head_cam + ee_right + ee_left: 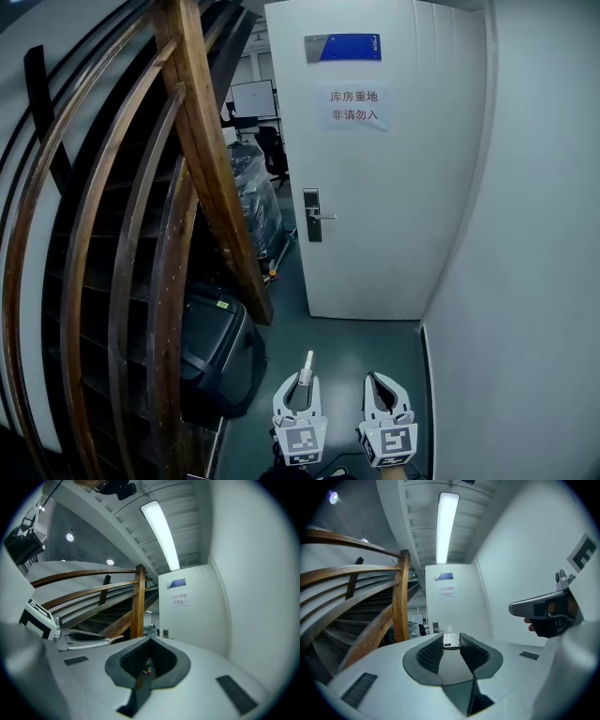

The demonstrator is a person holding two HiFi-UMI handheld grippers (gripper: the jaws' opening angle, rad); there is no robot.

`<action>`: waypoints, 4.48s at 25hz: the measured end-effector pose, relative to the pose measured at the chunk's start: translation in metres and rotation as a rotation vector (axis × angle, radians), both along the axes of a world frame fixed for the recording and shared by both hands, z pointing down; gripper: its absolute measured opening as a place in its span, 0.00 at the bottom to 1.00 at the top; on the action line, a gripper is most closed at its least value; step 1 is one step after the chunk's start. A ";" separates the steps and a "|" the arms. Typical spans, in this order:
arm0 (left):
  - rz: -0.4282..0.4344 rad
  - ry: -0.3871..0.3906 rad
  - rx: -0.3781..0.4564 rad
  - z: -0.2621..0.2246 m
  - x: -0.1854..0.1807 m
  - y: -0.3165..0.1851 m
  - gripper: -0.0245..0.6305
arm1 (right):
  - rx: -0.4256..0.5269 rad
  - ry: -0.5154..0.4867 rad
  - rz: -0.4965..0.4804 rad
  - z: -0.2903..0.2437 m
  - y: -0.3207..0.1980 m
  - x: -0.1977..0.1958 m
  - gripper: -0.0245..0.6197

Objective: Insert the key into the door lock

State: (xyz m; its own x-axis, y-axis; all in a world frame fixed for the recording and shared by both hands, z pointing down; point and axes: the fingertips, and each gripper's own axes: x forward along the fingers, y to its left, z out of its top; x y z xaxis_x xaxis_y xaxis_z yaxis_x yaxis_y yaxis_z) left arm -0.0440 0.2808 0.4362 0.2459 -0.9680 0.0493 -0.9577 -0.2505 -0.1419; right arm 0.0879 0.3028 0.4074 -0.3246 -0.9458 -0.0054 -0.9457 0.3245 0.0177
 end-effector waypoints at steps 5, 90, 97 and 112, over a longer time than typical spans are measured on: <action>-0.028 -0.002 -0.024 0.011 0.004 0.003 0.22 | -0.022 -0.013 0.000 0.013 0.001 0.012 0.04; -0.025 0.033 -0.185 0.064 0.042 -0.522 0.22 | -0.177 -0.053 -0.010 0.060 -0.524 0.058 0.04; -0.049 0.048 -0.201 0.098 0.023 -0.567 0.22 | -0.174 0.012 -0.025 0.073 -0.546 0.042 0.04; -0.041 0.046 -0.214 0.196 0.006 -0.696 0.22 | -0.177 0.104 0.023 0.148 -0.608 0.024 0.04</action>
State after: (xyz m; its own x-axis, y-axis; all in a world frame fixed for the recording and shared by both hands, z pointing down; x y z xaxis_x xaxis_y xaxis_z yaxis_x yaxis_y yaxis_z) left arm -0.0383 -0.4148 0.6324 0.2137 -0.9459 0.2443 -0.9718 -0.2313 -0.0455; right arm 0.1116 -0.3048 0.5557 -0.2935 -0.9360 0.1942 -0.9488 0.3100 0.0604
